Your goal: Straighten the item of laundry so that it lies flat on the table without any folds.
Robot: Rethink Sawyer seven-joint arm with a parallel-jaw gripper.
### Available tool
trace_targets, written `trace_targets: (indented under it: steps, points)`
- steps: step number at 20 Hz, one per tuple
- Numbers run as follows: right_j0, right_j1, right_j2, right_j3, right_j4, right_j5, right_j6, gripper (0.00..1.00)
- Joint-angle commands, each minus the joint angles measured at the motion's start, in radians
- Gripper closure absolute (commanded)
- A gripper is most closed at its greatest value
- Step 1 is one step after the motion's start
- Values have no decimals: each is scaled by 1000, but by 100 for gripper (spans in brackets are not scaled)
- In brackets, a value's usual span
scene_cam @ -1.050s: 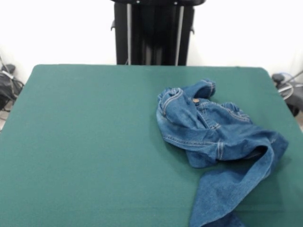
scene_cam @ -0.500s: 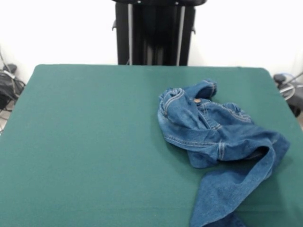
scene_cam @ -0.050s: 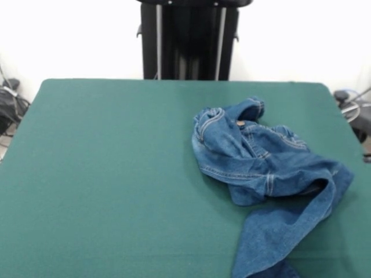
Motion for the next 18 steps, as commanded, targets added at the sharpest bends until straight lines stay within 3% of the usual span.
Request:
trace_targets:
  steps: [1, 18]
  points:
    - [26, 17, 264, -63, -244, -142, -313, 0]
    - [164, -21, 810, 148, -737, -264, -542, 0]
